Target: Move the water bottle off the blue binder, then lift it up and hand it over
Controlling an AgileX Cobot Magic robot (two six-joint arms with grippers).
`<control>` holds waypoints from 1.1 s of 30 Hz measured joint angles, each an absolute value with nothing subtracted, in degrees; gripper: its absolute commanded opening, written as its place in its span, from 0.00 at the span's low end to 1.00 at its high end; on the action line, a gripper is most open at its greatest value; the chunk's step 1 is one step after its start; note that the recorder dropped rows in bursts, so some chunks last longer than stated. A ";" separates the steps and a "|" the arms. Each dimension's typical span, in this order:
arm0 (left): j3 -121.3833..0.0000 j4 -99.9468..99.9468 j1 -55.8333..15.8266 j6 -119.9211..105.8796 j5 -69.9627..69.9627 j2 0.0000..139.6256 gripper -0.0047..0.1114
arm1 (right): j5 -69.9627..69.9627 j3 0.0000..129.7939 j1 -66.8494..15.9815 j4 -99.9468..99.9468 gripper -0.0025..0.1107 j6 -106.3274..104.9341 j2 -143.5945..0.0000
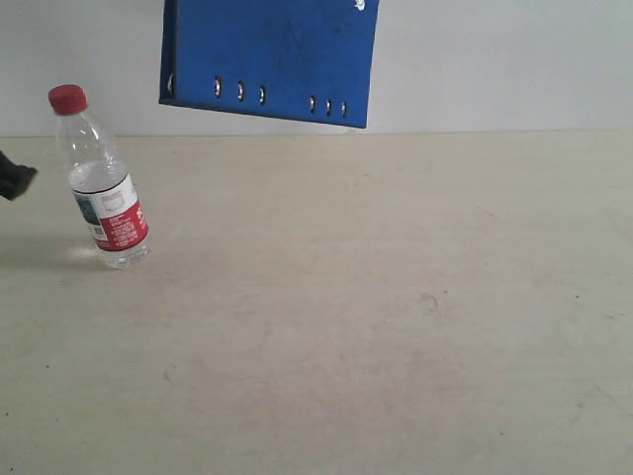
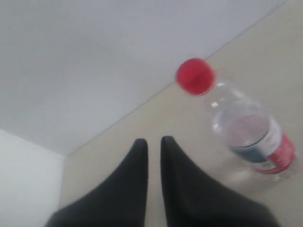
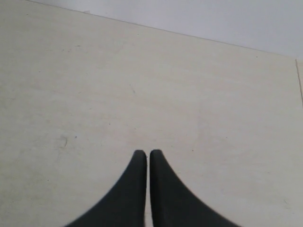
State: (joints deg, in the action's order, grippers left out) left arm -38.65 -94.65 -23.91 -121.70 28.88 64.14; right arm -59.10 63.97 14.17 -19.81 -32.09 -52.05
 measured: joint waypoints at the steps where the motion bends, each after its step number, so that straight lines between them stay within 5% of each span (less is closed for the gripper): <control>1: -38.28 -94.66 -23.18 -121.81 30.37 63.24 0.10 | -59.10 63.97 14.17 -19.65 0.02 -32.34 -52.05; 9: -30.62 -98.94 -10.16 -120.11 31.07 52.31 0.10 | -59.10 63.97 14.17 -19.20 0.02 -32.96 -52.05; 21: -20.29 -100.09 -4.04 -105.24 -1.15 40.18 0.10 | -62.02 63.97 14.17 -19.70 0.02 -33.76 -52.05; 26: -13.51 -100.09 -3.94 -98.49 -0.52 40.04 0.10 | -62.23 63.97 11.40 -19.93 0.02 -33.86 -52.05; 33: -7.64 -98.47 -3.94 -78.58 20.31 40.04 0.10 | -62.08 63.87 5.14 -21.43 0.02 -33.86 -51.48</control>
State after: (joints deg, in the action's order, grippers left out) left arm -7.64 -98.47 -3.94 -78.58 20.31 40.04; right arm -62.08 63.87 5.14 -21.43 -33.86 -51.48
